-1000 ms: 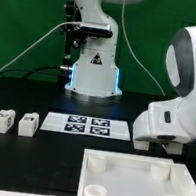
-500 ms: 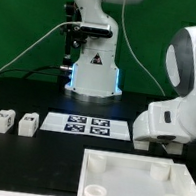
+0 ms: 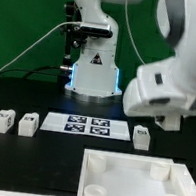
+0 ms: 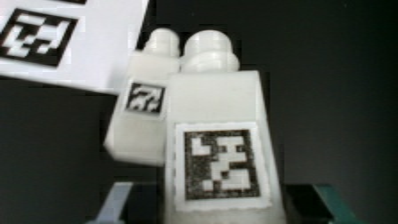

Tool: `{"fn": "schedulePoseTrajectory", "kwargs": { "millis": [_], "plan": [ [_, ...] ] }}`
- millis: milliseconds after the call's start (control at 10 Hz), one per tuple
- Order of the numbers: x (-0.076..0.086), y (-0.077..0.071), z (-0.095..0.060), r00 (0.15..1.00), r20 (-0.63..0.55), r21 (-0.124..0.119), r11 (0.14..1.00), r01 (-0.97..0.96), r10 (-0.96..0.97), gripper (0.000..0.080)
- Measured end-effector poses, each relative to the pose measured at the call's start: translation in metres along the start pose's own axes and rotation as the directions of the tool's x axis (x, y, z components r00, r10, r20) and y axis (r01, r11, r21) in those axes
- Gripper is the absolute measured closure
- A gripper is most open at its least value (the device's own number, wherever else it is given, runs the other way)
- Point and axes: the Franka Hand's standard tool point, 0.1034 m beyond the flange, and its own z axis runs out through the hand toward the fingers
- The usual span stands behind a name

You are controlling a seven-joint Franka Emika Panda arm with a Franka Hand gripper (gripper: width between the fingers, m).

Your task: Assemble one leg

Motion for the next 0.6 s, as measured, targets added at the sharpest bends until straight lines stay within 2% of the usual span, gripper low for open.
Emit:
{"fn": "schedulePoseTrajectory", "kwargs": {
  "millis": [200,400,600],
  "plan": [
    [-0.009,0.015,-0.039,0.982,-0.191,-0.009,1.000,-0.002,0.000,0.0506],
    [0.000,0.012,-0.078,0.931,-0.365,-0.016,1.000,-0.016,0.009,0.0506],
    [0.005,0.017,-0.074,0.841,-0.541,-0.029,0.999,-0.020,0.001,0.0506]
  ]
}}
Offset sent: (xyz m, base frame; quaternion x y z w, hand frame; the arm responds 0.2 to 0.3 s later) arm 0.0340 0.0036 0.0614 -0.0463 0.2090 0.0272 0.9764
